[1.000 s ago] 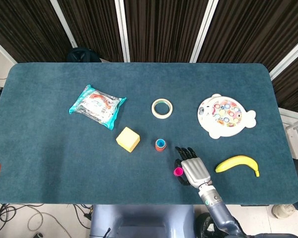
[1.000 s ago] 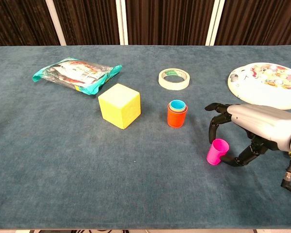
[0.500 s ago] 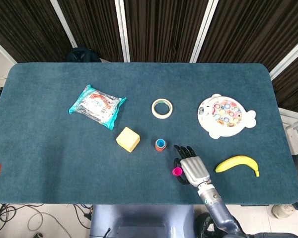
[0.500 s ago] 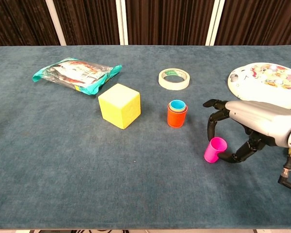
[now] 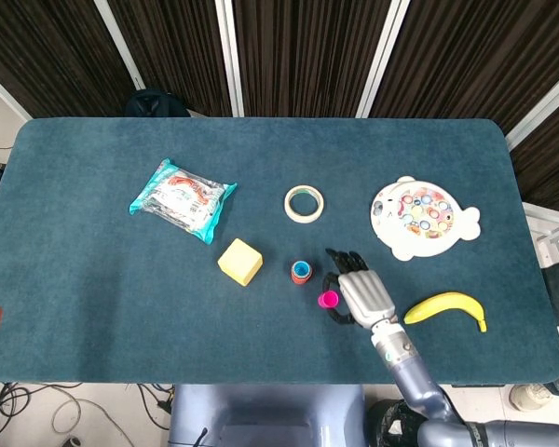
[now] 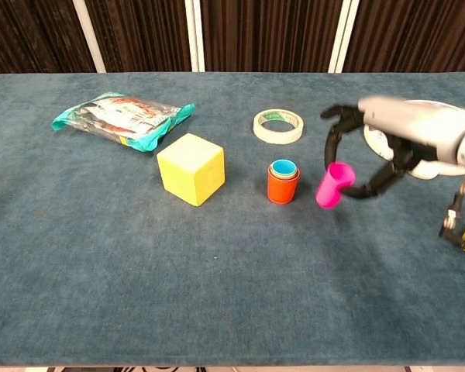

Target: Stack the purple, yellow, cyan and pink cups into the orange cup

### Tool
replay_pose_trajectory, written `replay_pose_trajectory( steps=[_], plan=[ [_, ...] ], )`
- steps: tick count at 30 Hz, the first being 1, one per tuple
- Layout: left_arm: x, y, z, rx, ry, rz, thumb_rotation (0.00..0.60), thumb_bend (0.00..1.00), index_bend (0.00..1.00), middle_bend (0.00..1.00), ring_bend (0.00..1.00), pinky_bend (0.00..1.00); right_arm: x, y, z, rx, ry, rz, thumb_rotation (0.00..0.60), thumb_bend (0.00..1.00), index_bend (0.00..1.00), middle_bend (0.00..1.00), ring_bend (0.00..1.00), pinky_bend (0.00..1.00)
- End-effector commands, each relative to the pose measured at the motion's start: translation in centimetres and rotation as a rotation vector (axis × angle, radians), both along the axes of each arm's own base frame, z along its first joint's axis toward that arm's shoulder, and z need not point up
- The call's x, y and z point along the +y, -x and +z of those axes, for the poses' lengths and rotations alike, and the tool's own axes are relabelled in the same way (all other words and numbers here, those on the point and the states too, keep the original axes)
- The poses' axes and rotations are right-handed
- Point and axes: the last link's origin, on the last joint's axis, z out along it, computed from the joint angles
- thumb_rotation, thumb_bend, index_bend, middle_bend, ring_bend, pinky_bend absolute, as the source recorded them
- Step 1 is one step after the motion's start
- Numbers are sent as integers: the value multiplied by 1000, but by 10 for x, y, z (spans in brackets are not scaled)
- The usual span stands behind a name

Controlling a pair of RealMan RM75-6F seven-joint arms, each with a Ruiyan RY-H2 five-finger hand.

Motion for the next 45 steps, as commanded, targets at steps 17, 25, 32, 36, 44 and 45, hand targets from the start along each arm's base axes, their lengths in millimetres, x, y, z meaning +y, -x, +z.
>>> replay_pose_trajectory(
  steps=[17,25,32,36,44,45],
  plan=[
    [0,0,1,-2,-5,2,600,273,36,31,0,0,-52,-57,12,-19,-18,-5,600,399,512,0,75,71],
    [1,1,1,-4,-5,3,600,273,36,31,0,0,-63,-61,-4,-8,-6,-27,600,399,512,0,75,71],
    [1,0,1,-5,-4,1,600,273,36,31,0,0,-64,-59,-12,5,-4,-34,600,398,512,0,75,71],
    [1,0,1,-5,-4,2,600,273,36,31,0,0,-65,-58,-15,7,-4,-38,600,398,512,0,75,71],
    [1,0,1,-5,-5,2,600,273,36,31,0,0,-66,-53,-22,20,-15,-47,600,399,512,0,75,71],
    [1,0,1,-5,-5,3,600,273,36,31,0,0,-66,-52,-22,22,-14,-47,600,399,512,0,75,71]
  ],
)
